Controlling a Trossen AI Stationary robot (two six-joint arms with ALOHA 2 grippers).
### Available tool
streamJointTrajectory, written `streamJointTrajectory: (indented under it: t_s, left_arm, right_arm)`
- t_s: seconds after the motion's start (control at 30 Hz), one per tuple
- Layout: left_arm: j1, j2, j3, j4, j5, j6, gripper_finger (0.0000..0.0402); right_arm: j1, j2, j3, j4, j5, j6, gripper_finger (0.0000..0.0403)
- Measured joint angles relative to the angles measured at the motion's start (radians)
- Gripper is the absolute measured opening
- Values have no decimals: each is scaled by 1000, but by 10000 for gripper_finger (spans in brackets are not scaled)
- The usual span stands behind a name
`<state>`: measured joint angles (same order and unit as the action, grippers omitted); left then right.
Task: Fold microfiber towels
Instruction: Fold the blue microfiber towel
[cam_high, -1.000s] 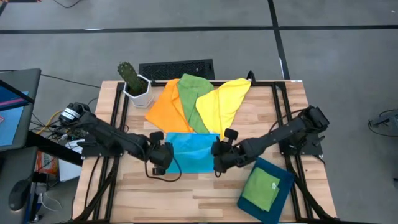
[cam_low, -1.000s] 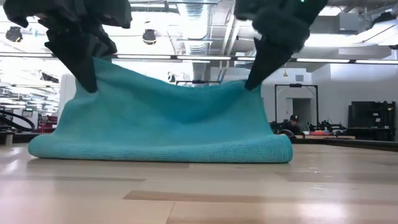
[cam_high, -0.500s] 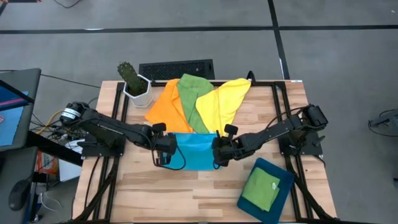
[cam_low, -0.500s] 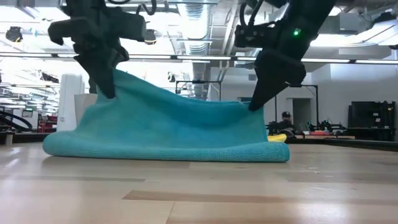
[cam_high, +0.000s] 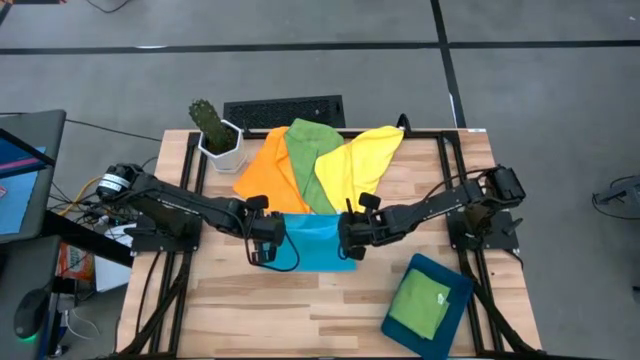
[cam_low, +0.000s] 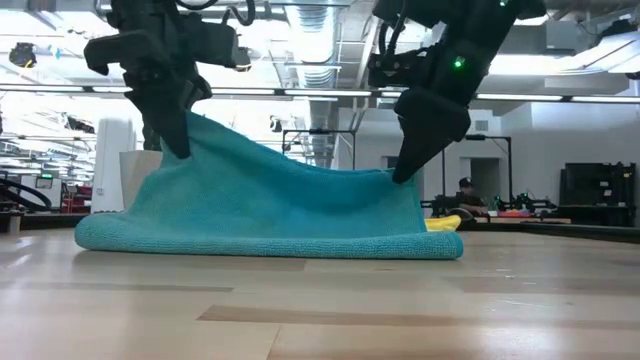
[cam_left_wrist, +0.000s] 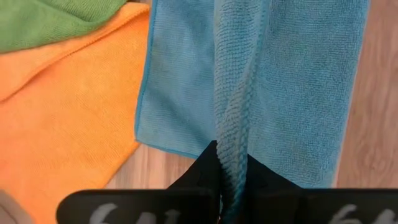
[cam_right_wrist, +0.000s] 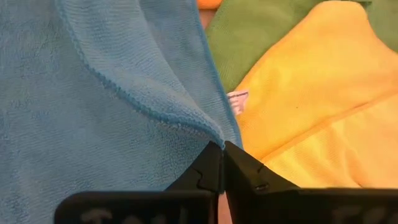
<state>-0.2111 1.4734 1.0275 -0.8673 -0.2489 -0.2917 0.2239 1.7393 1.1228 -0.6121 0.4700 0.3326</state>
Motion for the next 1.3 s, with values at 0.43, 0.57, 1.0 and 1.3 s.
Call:
streamJointTrajectory:
  t_s: [0.43, 0.57, 1.0, 1.3]
  left_arm:
    - [25, 0, 0, 12, -63, 10, 57]
    - [31, 0, -24, 40, -51, 19, 104]
    - [45, 0, -70, 63, -43, -32, 166]
    - [-122, 0, -116, 354, -43, -139, 167]
  right_arm:
    - [-54, 0, 0, 0, -39, 26, 65]
    - [-76, 0, 0, 0, -50, 26, 81]
    - [-139, 0, 0, 1, -53, 16, 168]
    - [116, -15, -65, 292, -76, 55, 175]
